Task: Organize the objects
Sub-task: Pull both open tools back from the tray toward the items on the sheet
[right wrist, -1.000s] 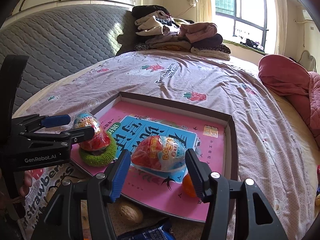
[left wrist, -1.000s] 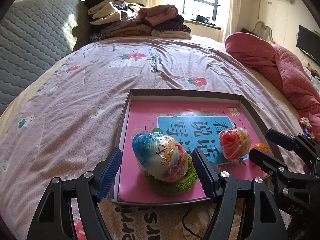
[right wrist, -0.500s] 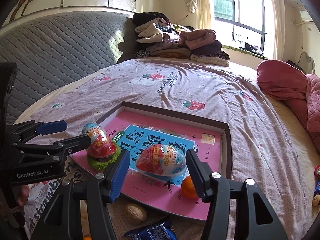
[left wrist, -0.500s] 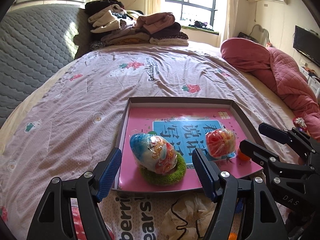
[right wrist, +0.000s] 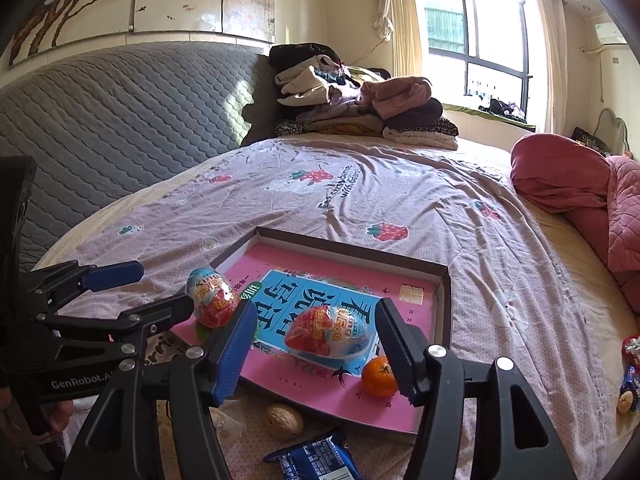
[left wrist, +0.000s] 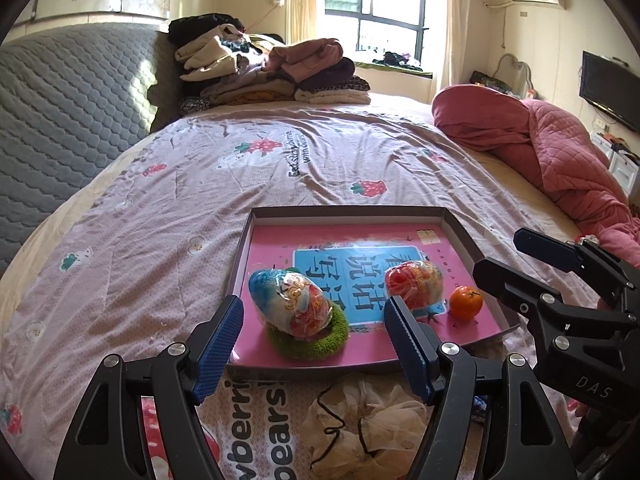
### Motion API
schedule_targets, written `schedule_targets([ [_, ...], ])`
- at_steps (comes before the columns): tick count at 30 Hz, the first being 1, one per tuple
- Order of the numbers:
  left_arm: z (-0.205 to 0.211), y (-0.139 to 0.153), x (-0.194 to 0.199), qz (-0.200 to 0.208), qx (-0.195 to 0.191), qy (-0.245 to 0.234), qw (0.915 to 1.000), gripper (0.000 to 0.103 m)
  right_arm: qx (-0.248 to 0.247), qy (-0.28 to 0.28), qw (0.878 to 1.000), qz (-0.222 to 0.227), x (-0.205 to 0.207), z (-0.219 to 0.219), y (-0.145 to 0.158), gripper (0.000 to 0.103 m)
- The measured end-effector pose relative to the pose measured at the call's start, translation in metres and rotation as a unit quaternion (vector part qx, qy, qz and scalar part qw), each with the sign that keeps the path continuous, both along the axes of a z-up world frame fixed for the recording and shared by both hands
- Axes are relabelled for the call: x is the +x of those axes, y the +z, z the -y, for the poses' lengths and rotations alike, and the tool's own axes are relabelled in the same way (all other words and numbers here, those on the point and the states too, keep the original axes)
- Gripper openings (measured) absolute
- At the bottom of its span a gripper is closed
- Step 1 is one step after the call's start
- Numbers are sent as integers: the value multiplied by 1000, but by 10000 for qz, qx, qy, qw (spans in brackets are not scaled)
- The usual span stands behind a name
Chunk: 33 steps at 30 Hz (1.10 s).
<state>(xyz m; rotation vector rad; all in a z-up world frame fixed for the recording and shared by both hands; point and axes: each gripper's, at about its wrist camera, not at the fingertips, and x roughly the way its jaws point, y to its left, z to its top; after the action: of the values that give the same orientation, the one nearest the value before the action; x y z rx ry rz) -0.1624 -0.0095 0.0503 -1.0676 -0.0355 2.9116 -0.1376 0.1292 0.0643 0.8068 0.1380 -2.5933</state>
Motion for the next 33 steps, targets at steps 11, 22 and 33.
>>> schedule_targets([
  [11, -7, 22, 30, -264, -95, 2, 9996, 74, -200, -28, 9997, -148, 19, -8, 19, 62],
  [22, -8, 34, 59, -409, -8, 11, 9992, 74, -242, -214, 9981, -516, 42, -20, 38, 62],
  [33, -16, 40, 83, -536, 8, -85, 9985, 74, -352, -166, 9981, -477, 65, -26, 34, 63],
])
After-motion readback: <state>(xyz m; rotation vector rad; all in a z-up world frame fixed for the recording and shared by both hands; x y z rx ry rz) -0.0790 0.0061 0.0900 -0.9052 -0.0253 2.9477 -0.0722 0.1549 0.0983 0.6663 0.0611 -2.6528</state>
